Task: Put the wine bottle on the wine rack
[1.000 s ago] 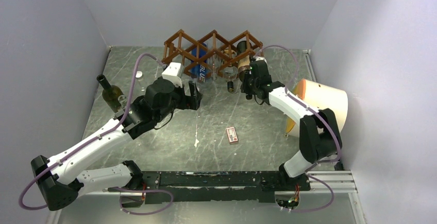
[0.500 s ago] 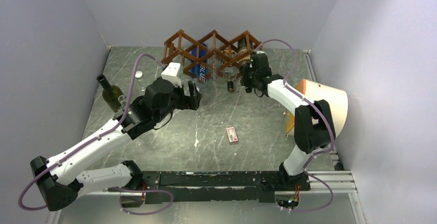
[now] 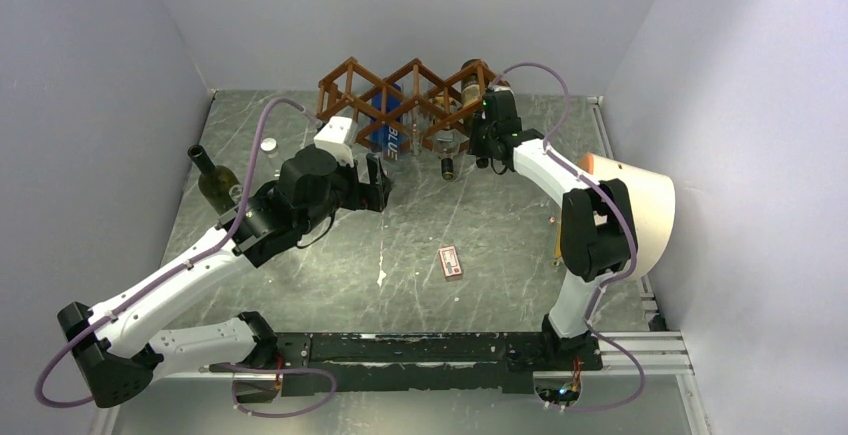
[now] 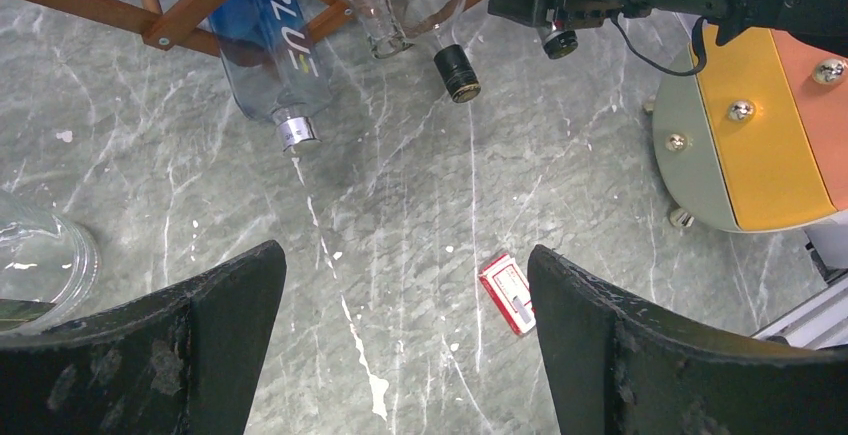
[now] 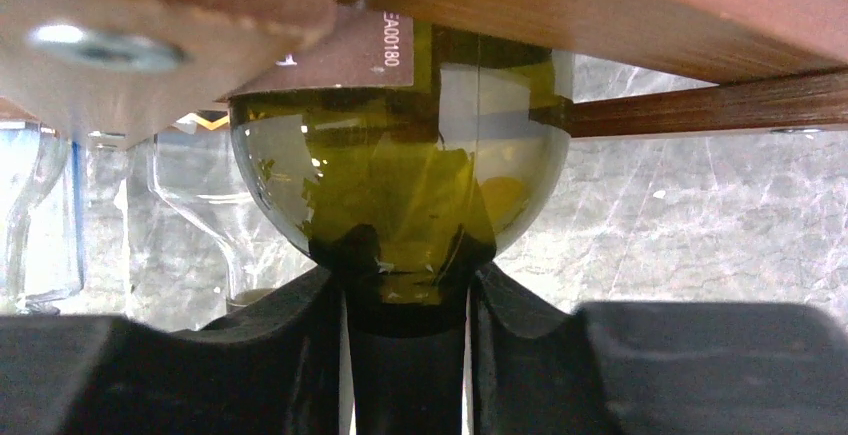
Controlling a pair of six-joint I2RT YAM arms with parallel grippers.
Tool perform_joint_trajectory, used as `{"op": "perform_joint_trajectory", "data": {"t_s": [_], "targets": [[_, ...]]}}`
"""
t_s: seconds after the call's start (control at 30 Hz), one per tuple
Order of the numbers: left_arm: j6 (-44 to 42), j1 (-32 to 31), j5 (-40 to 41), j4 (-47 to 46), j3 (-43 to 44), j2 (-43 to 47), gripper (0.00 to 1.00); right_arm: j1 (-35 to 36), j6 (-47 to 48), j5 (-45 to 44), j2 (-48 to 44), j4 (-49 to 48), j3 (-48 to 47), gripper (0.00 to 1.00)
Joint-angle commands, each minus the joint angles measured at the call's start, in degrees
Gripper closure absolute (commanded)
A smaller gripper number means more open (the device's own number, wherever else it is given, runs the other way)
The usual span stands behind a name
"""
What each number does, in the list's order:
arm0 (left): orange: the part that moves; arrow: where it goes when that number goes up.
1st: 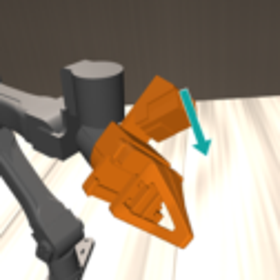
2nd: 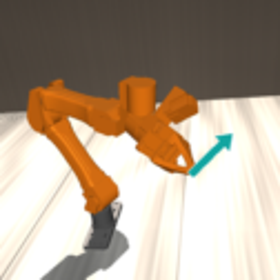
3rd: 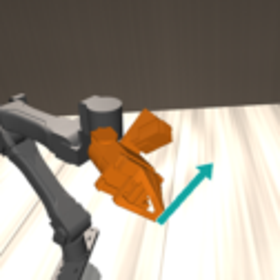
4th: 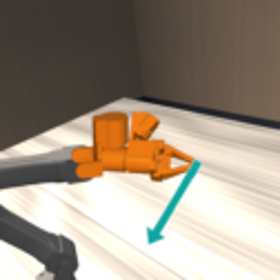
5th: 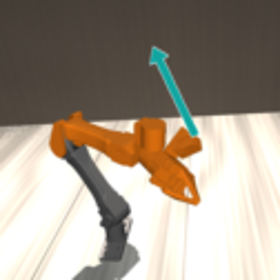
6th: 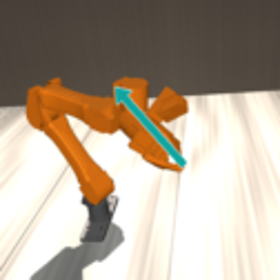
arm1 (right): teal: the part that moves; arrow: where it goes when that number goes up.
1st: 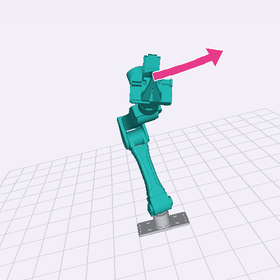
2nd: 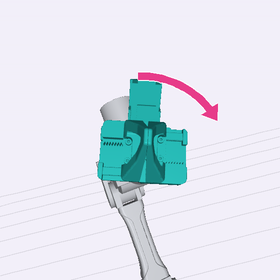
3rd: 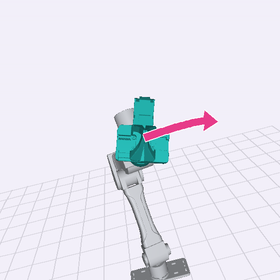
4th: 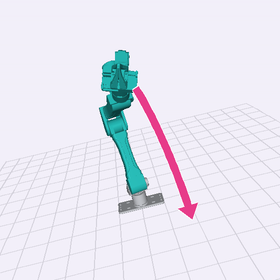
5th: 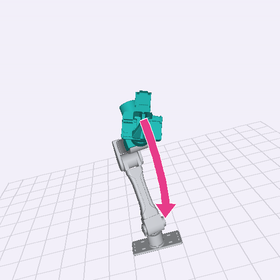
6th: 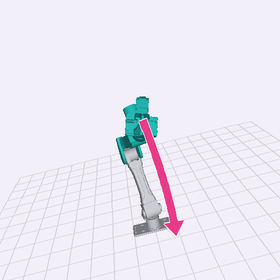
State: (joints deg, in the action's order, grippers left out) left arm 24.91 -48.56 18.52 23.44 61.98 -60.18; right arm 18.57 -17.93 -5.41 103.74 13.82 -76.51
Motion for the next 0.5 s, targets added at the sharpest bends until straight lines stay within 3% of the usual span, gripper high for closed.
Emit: {"op": "perform_joint_trajectory", "data": {"t_s": [0.0,0.23,0.47], "targets": [[-1.3,0.2,-1.6,1.0,2.3,-0.1,0.06,0.2,0.1,-0.8,0.6,-5.1,-2.6,0.58],[-2.4,0.2,-2.4,1.3,3.6,-0.4,0.06,0.2,0.1,-1.0,-2.2,-4.9,-0.8,0.32],[-2.8,0.2,-3.3,1.8,5.1,-0.7,0.06,0.2,0.5,-2.9,-9.2,-3.3,2.3,0.25]]}}
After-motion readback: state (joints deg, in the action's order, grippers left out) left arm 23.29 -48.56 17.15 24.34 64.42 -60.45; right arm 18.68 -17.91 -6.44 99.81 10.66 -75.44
